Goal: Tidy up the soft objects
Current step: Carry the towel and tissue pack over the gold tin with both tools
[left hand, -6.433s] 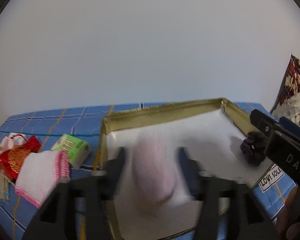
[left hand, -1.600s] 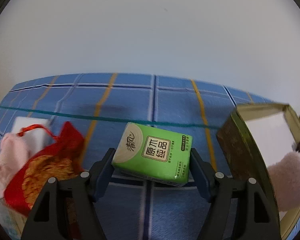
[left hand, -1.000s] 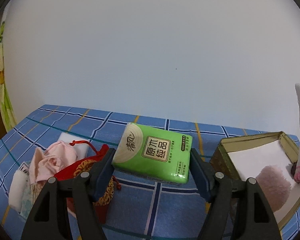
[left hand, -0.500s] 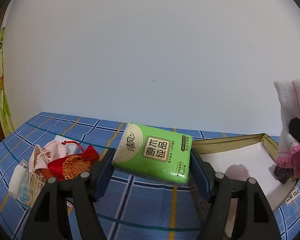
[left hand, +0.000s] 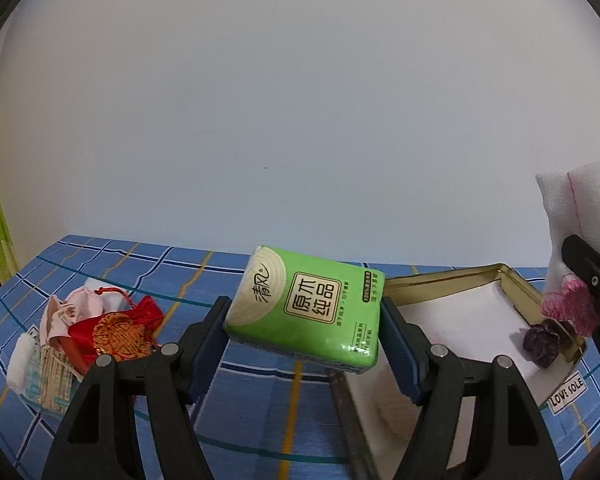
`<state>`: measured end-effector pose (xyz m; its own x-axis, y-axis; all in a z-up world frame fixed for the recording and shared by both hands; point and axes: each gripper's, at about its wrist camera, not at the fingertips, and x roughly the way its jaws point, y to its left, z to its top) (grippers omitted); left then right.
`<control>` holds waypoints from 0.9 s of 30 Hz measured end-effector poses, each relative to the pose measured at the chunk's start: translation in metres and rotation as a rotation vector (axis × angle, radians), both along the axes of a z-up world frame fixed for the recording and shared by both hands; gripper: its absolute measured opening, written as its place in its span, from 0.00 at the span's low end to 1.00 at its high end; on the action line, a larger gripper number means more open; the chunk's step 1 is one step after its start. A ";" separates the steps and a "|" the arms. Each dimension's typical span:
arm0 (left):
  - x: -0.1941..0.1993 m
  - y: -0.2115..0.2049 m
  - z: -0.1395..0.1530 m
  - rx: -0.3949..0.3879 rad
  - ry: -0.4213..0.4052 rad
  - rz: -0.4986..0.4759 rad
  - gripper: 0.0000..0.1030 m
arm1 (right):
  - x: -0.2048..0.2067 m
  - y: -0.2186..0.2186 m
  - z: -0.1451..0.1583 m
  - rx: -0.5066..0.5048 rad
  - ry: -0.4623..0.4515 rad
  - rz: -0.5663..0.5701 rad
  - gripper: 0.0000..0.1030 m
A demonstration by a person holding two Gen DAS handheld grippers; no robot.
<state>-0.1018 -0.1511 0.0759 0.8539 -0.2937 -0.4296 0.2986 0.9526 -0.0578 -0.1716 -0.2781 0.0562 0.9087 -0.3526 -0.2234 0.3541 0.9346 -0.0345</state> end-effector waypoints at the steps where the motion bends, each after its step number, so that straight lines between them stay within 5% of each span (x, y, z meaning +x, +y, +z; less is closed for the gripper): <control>1: -0.001 -0.003 0.000 0.000 0.001 -0.003 0.71 | -0.001 -0.002 0.000 -0.002 0.001 -0.006 0.23; 27: -0.011 -0.074 0.000 0.026 0.029 -0.106 0.71 | 0.007 -0.072 -0.011 -0.031 0.111 -0.152 0.23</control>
<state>-0.1131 -0.2246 0.0760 0.8057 -0.3699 -0.4626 0.3961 0.9172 -0.0436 -0.1644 -0.3497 0.0455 0.8147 -0.4924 -0.3062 0.4836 0.8684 -0.1096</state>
